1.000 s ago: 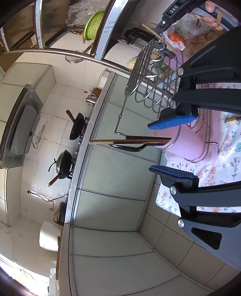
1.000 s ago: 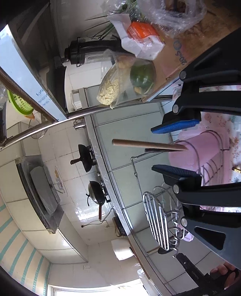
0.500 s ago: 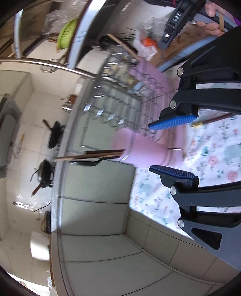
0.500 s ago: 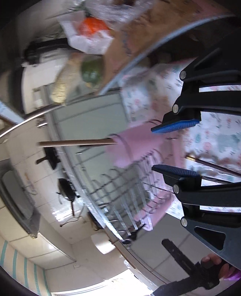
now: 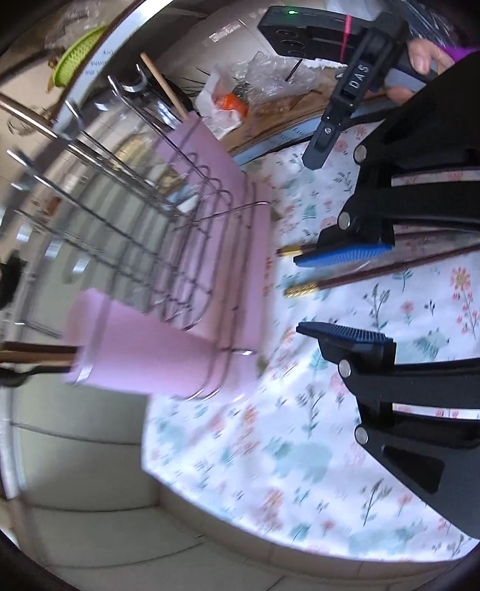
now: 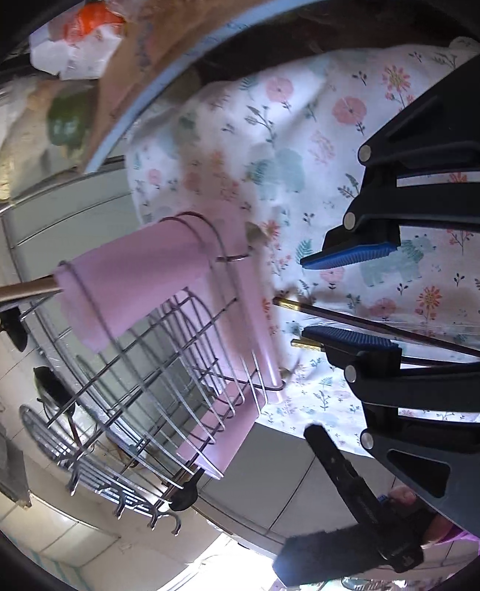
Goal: Organize utensils
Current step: 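Move the open left gripper back down to the utensil row, then close the left gripper on the gold-tipped dark chopstick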
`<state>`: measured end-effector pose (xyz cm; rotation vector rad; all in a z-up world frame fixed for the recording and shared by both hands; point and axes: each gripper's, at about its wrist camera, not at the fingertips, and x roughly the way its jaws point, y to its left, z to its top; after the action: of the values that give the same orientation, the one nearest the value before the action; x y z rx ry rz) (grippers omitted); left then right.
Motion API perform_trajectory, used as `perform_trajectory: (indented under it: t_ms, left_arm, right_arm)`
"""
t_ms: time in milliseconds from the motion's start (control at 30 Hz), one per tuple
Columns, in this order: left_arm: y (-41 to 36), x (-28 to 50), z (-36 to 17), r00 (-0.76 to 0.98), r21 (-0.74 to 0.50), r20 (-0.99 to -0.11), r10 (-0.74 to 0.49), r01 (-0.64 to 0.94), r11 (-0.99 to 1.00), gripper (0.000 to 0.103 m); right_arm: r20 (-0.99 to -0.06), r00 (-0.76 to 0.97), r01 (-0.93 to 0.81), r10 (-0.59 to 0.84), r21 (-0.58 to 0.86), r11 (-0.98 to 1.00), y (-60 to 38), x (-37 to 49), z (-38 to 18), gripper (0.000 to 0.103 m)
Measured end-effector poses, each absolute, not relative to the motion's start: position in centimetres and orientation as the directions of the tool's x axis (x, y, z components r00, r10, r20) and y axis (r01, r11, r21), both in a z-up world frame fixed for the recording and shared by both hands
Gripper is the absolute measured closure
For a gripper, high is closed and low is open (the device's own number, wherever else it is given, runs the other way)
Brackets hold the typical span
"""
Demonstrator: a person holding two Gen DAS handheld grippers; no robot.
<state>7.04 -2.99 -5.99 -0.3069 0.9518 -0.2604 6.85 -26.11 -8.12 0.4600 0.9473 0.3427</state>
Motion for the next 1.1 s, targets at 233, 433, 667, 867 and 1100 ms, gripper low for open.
perform_trajectory:
  t_ms: [233,433,667,867,1100]
  left_arm:
    - [-5.4,10.2,-7.7,0.423,-0.353,-0.837,-0.347,0.065,0.933,0.075]
    - [-6.8,12.2,-8.9,0.354,-0.319,-0.881,-0.314,0.045,0.947,0.080]
    - [-7.6,13.6,-10.5,0.303,-0.283,-0.912,-0.277,0.024,0.959,0.087]
    - [-8.1,14.3,-11.5,0.278,-0.269,-0.923,-0.268,0.032,0.962,0.087]
    - [-8.3,14.3,-11.7,0.313,-0.275,-0.910,-0.270,0.032,0.961,0.095]
  right_arm:
    - [-0.703,0.503,-0.067,0.502,0.548,0.834,-26.5,7.2,-9.7,0.072]
    - [-0.701,0.486,-0.055,0.523,0.572,0.818,-27.0,7.8,-10.6,0.072]
    - [-0.701,0.470,-0.047,0.537,0.587,0.808,-27.4,8.2,-11.2,0.072]
    - [-0.703,0.465,-0.042,0.538,0.590,0.807,-27.5,8.3,-11.5,0.072]
    - [-0.711,0.443,-0.035,0.546,0.595,0.803,-27.0,8.8,-11.9,0.072]
